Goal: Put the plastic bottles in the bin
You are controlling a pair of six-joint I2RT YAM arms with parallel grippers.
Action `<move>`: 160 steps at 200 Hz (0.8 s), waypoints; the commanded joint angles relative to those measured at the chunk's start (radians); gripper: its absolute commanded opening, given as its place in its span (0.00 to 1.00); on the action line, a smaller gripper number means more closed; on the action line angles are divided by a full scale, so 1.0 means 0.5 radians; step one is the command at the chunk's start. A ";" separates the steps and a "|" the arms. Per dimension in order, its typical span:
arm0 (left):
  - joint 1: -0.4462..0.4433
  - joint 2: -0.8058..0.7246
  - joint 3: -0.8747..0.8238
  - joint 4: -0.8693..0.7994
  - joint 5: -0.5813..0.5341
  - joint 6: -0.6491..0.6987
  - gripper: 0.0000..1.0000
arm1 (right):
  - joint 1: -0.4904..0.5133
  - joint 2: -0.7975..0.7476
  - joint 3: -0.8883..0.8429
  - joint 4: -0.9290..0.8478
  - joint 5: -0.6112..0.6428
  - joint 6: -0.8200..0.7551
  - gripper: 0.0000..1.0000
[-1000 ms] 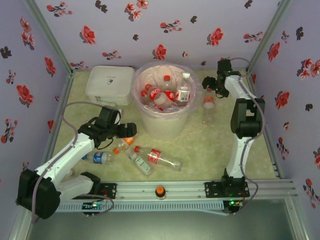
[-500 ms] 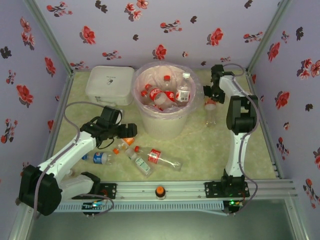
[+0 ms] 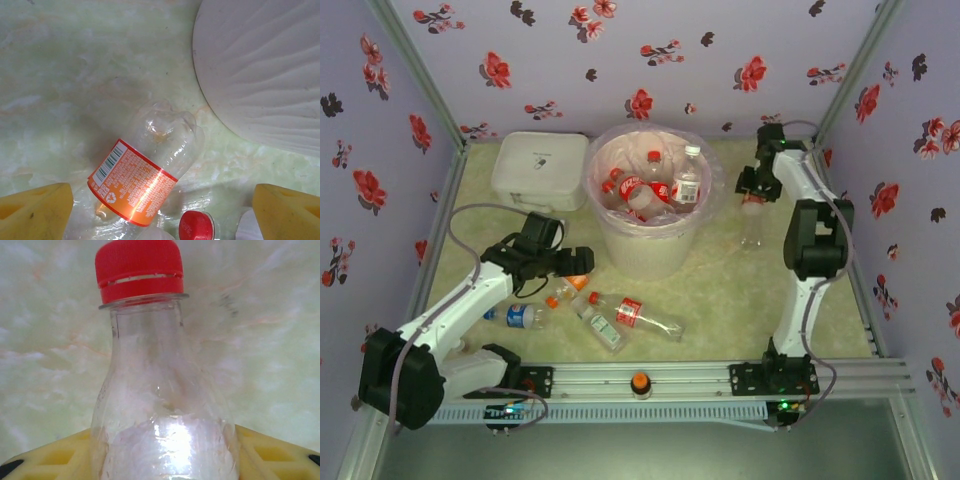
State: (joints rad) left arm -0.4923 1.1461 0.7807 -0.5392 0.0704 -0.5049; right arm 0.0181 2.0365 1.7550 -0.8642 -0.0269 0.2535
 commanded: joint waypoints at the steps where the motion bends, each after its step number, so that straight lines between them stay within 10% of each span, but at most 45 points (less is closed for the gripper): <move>1: 0.018 0.014 0.065 -0.023 -0.033 0.028 0.93 | -0.009 -0.429 -0.062 0.029 -0.052 0.008 0.45; 88: 0.020 -0.015 -0.013 0.117 -0.003 -0.054 0.94 | 0.165 -1.790 -0.436 0.996 -0.210 0.117 0.36; 160: 0.027 -0.069 -0.091 0.163 0.009 -0.076 0.95 | 0.688 -1.793 -0.678 2.033 -0.532 0.455 0.33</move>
State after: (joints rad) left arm -0.4866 1.1355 0.7490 -0.4789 0.0711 -0.5243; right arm 0.2390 1.0782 1.4643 -0.0830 -0.2447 0.4309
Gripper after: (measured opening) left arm 0.949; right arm 0.515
